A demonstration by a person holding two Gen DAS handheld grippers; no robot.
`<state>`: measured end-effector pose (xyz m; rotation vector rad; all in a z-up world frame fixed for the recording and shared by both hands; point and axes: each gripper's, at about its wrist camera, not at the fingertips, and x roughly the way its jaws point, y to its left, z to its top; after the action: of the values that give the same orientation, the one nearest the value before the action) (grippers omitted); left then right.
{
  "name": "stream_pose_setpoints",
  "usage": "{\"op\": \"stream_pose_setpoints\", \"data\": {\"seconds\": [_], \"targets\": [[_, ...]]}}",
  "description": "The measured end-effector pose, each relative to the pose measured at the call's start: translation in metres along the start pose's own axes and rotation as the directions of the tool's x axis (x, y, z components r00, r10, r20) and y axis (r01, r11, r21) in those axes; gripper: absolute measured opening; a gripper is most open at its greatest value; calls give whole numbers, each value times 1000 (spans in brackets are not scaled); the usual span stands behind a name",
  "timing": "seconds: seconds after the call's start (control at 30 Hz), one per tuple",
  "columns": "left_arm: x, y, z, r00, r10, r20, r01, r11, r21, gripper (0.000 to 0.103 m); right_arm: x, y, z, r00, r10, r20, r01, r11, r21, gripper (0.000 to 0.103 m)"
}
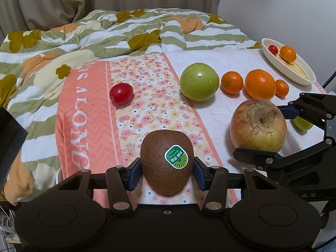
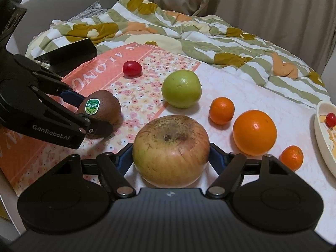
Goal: Organize fruits
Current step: 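Carry the kiwi and apple in both tools over the white bowl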
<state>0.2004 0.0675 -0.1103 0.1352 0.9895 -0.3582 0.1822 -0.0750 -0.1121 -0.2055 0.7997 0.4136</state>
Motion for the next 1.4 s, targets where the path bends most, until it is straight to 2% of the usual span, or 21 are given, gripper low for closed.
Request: {"op": "stream_pose_setpoints", "data": {"seconds": [0.4, 0.6, 0.83, 1.13, 1.4], "targets": [[-42, -7, -8, 997, 23, 70, -21, 999, -32, 54, -37, 2, 7, 999, -16, 42, 13, 998, 63, 90], [-75, -20, -8, 992, 26, 127, -22, 999, -37, 54, -73, 2, 9, 996, -48, 69, 40, 993, 108, 90], [-116, -48, -3, 979, 51, 196, -41, 998, -58, 54, -125, -17, 6, 991, -71, 116, 53, 986, 156, 90], [-140, -113, 25, 955, 88, 283, -63, 993, -97, 54, -182, -72, -9, 985, -72, 160, 50, 990, 132, 90], [-125, -192, 64, 941, 70, 331, -39, 994, -100, 54, -215, -156, -25, 978, -97, 186, 74, 989, 127, 90]]}}
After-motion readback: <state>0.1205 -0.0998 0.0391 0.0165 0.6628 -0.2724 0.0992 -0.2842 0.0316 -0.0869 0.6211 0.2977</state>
